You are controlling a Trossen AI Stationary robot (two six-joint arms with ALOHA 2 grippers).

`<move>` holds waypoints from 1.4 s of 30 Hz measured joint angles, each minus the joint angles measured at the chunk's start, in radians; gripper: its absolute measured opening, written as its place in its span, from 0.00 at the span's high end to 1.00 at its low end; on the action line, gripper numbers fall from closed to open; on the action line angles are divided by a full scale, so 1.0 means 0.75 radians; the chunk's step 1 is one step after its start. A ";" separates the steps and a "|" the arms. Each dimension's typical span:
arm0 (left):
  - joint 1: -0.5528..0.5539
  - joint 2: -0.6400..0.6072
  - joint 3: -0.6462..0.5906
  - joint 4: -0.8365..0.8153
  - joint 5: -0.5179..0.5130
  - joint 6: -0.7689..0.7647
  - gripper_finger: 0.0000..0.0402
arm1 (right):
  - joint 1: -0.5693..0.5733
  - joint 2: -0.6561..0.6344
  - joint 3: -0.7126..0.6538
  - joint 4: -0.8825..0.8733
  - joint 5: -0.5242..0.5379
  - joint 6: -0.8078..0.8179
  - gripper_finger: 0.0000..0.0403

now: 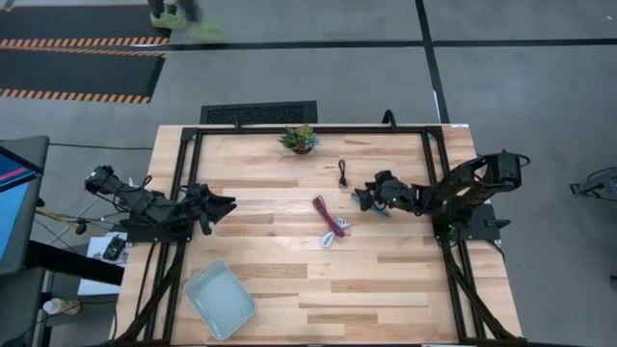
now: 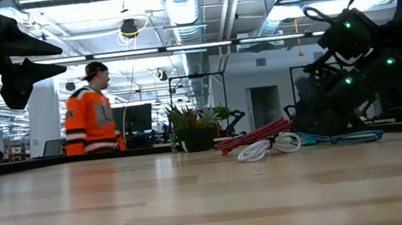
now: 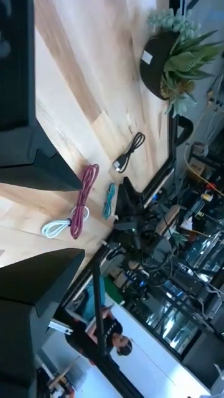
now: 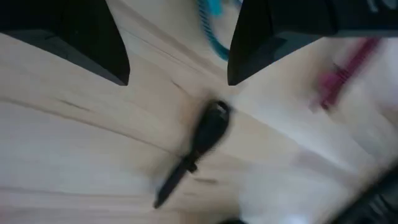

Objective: Pick and place USB-C Cables
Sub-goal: Put the blue charger cable into the gray bin

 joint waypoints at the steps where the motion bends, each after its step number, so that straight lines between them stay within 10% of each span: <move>1: 0.000 0.000 0.000 0.001 -0.002 -0.001 0.63 | 0.000 0.000 0.017 -0.003 0.006 0.051 0.26; 11: 0.000 0.000 0.001 0.010 0.050 -0.118 0.63 | 0.012 0.000 0.251 0.009 -0.141 0.053 0.26; 21: 0.000 0.000 0.004 0.006 0.017 -0.134 0.63 | 0.127 -0.053 0.675 -0.065 -0.671 -0.021 0.26; 31: 0.000 0.000 0.005 0.005 -0.046 -0.127 0.63 | 0.509 -0.196 1.300 -1.616 -0.485 -0.216 0.26; 42: 0.000 0.000 0.006 -0.003 -0.058 -0.128 0.63 | 1.086 -0.194 1.495 -2.589 -0.088 0.644 0.26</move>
